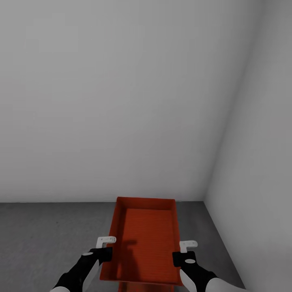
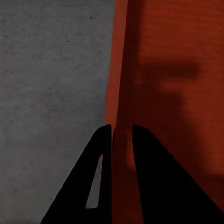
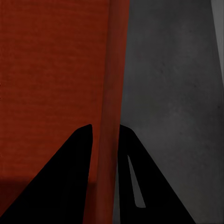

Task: Move the two storage containers from the living room to the garage. In the garage, place one container on the floor and stack the other container on top of it (either order is fine).

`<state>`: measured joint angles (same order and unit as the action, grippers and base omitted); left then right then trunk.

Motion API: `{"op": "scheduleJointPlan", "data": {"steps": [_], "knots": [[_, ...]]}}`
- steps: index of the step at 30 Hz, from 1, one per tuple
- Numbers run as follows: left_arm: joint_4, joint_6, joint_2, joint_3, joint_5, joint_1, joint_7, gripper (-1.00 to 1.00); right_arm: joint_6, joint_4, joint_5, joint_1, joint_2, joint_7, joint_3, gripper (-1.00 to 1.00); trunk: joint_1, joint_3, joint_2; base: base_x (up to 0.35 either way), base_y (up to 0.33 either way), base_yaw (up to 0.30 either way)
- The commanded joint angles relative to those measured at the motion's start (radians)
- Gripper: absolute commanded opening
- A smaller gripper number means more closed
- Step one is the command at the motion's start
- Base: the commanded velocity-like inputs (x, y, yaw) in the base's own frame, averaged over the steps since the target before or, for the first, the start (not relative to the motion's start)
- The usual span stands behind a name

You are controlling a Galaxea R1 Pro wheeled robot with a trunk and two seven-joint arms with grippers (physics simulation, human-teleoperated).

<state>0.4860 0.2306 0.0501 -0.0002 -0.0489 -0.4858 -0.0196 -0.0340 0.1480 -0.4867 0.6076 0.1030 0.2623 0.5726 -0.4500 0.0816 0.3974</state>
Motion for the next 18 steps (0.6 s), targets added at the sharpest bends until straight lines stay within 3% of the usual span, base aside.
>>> {"op": "scheduleJointPlan", "data": {"steps": [1,7,18], "knots": [[0.002,0.007,-0.001,-0.008,-0.002,0.0,-0.009,-1.0,-0.006,-0.002,-0.009,0.001,-0.032,0.022,0.009,-1.0,0.0,0.002,0.003,-0.336,0.0,0.0],[0.002,0.0,-0.001,-0.009,-0.002,0.0,-0.01,-1.0,-0.006,-0.002,-0.008,0.001,-0.032,0.022,0.009,-1.0,0.0,0.002,0.003,-0.304,0.0,0.0],[0.002,-0.002,-0.001,-0.009,-0.002,0.0,-0.01,-1.0,-0.006,-0.002,-0.008,0.001,-0.032,0.022,0.009,-1.0,0.0,0.002,0.003,-0.034,0.0,0.0]]}}
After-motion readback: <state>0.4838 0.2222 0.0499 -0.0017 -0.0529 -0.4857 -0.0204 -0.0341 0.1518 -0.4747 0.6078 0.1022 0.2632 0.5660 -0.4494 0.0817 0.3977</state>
